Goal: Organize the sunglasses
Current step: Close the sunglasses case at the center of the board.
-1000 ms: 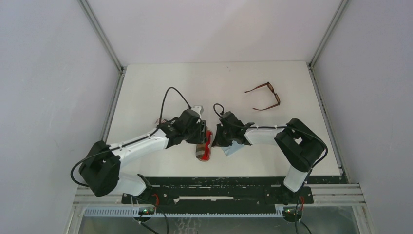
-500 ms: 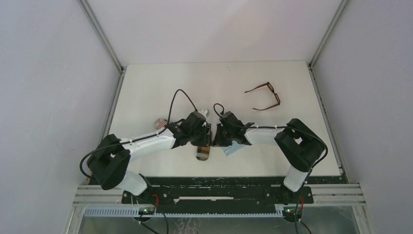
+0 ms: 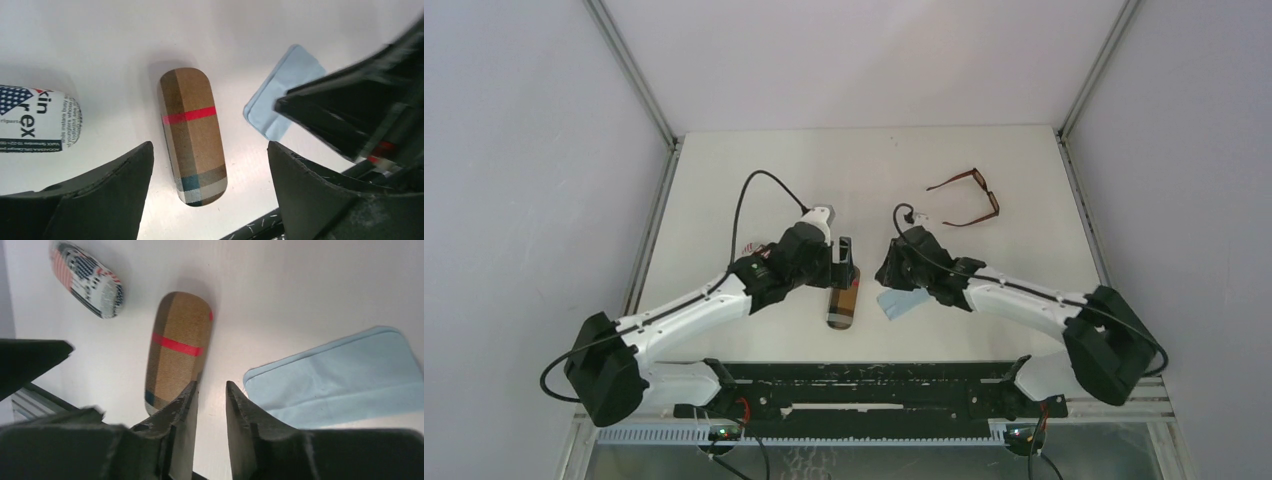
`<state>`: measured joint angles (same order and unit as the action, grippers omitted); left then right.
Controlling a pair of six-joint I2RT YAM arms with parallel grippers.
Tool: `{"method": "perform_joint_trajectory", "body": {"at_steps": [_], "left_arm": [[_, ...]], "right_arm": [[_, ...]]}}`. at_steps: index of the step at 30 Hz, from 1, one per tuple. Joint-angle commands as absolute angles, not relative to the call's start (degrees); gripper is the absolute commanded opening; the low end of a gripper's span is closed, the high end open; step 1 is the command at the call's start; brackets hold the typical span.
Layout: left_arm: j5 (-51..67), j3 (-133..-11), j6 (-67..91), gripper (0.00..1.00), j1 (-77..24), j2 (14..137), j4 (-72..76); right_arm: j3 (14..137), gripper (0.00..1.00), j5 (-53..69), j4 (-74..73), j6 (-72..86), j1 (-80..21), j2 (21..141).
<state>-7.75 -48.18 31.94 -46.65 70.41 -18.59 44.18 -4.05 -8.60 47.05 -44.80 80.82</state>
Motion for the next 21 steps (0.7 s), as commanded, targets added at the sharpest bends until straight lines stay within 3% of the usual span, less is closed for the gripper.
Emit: {"method": "perform_joint_trajectory", "body": {"at_steps": [1,4,9,17,21], "left_arm": [[-12.99,-47.43,29.19,0.90,-47.17,71.12,-19.29],[-14.30,-48.00,29.91,0.94,-48.27,73.77,-19.49],[-17.65,-51.54,30.74,1.00,-51.35,80.41,-20.74],[-20.83,-56.80,33.05,1.00,-54.40,90.45,-24.01],[-20.72,-58.38,33.71,0.91,-54.92,93.93,-24.95]], "right_arm": [[41.52,0.30,-11.85,-10.39,46.14,-45.53,71.52],[38.62,0.46,-15.98,-12.06,46.28,-45.15,64.16],[35.14,0.58,-20.38,-16.21,45.24,-44.12,51.60],[32.05,0.63,-22.38,-22.69,45.44,-41.48,40.03],[31.30,0.63,-21.96,-23.66,45.31,-40.49,38.36]]}}
